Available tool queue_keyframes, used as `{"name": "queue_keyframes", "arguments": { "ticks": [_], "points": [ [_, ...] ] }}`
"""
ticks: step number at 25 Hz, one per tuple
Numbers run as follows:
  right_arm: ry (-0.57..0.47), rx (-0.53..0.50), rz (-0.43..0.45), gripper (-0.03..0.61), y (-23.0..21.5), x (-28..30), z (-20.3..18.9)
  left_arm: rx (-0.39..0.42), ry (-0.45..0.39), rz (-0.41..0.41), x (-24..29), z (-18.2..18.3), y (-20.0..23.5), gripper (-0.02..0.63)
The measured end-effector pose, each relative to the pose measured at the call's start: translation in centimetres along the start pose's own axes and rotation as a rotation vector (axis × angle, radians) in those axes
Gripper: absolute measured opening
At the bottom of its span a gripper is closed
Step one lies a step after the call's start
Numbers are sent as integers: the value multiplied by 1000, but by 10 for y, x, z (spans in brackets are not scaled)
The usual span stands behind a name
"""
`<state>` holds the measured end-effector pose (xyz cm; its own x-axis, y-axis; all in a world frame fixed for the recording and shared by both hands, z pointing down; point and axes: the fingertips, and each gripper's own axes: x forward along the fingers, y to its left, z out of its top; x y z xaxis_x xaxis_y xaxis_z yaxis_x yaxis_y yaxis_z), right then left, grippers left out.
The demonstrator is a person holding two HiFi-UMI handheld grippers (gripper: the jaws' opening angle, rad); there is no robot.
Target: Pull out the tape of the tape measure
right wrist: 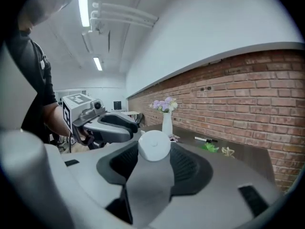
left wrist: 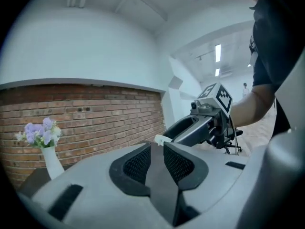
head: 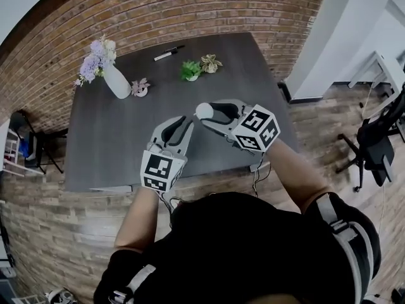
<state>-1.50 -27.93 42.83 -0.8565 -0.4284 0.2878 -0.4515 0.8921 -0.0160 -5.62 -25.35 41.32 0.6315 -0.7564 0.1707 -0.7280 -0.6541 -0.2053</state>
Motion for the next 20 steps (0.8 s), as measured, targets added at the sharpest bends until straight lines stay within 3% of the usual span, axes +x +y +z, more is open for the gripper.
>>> {"name": "queue_keyframes", "arguments": {
  "ticks": [12,16,20],
  "points": [
    [-19,-76,98,209,7,-23,13,108,-5,-175,21,15,-21,80],
    [-11,-92,123,209,10,-25,11,168,4,-214,19,15,-31,25],
    [-31,-75,114,209,9,-22,13,98,-28,-178,15,16,-22,9]
  ]
}}
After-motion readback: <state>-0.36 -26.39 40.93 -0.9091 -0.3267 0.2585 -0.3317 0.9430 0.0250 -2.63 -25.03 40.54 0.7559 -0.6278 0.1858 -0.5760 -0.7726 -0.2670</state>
